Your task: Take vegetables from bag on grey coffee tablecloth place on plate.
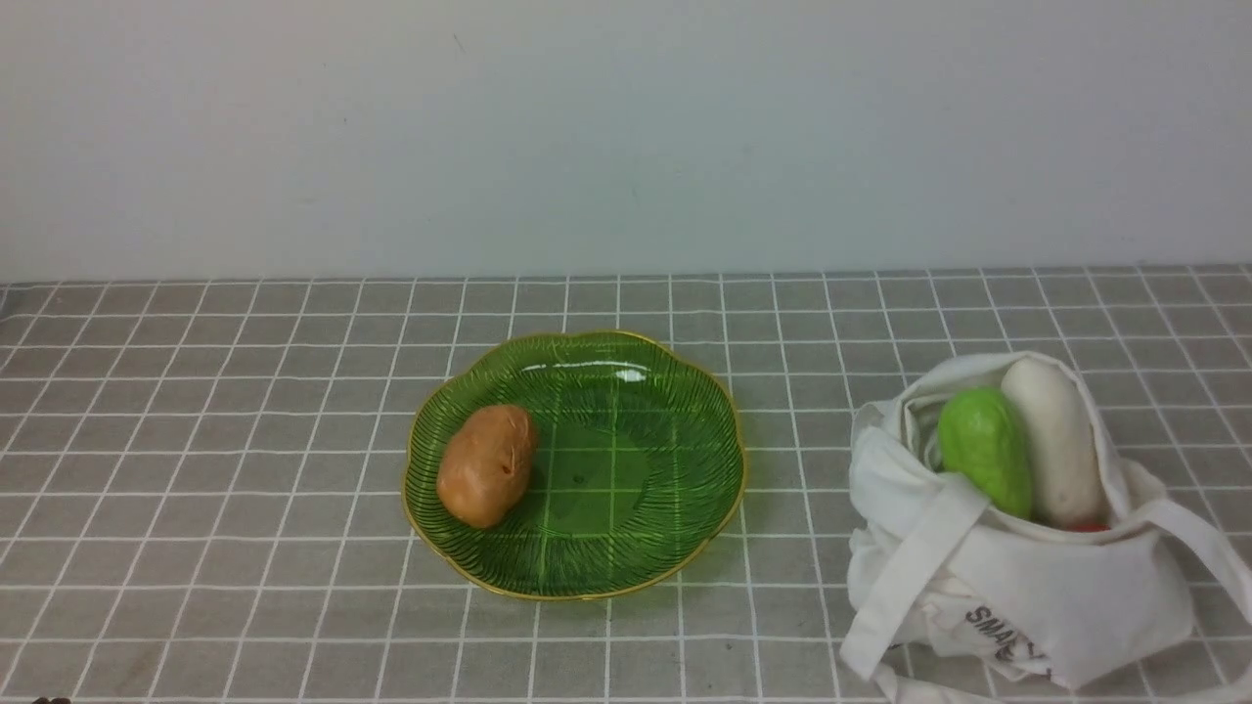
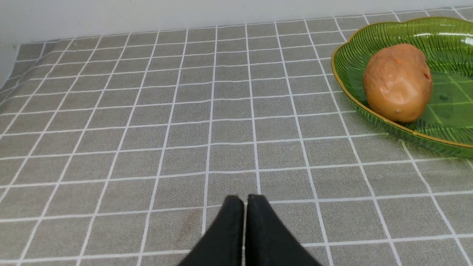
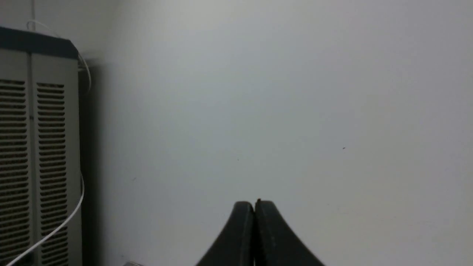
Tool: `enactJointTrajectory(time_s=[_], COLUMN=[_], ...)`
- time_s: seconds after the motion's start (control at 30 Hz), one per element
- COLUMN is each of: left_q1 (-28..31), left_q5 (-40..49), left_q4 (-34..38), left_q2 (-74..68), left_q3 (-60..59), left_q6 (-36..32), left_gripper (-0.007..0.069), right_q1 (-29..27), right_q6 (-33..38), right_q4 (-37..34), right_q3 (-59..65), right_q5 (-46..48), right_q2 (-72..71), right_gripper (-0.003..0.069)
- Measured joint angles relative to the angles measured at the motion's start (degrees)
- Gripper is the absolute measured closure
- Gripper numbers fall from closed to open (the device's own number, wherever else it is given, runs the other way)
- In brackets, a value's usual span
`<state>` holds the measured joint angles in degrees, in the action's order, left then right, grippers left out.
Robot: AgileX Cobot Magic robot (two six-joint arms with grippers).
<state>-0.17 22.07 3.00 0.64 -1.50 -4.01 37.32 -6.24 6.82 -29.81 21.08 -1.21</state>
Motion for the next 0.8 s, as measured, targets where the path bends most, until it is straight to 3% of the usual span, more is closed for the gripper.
enactJointTrajectory(time_s=[0.13, 0.23, 0.37, 0.5, 0.63, 0.8], left_q1=[0.0, 0.0, 0.0, 0.0, 0.0, 0.0], left_q5=[0.0, 0.0, 0.0, 0.0, 0.0, 0.0], left_q4=[0.0, 0.0, 0.0, 0.0, 0.0, 0.0], left_q2=[0.0, 0.0, 0.0, 0.0, 0.0, 0.0], left_q3=[0.0, 0.0, 0.0, 0.0, 0.0, 0.0], left_q6=[0.0, 0.0, 0.0, 0.0, 0.0, 0.0], left_gripper=[0.0629, 0.0629, 0.0629, 0.0629, 0.0629, 0.0629], right_q1=[-0.1, -3.1, -11.3, -27.1, -34.7, -38.5], right_q6=[0.7, 1.1, 1.4, 2.1, 2.2, 2.2], right_q4=[-0.4, -0.5, -0.6, -0.6, -0.6, -1.5], right_q3=[0.0, 0.0, 1.1, 10.3, 20.7, 30.8], right_q5=[2.3, 6.4, 12.0, 11.3, 5.3, -0.1], right_q2=[0.0, 0.0, 0.0, 0.0, 0.1, 0.2], right_gripper=[0.0673, 0.0673, 0.0673, 0.0673, 0.0673, 0.0673])
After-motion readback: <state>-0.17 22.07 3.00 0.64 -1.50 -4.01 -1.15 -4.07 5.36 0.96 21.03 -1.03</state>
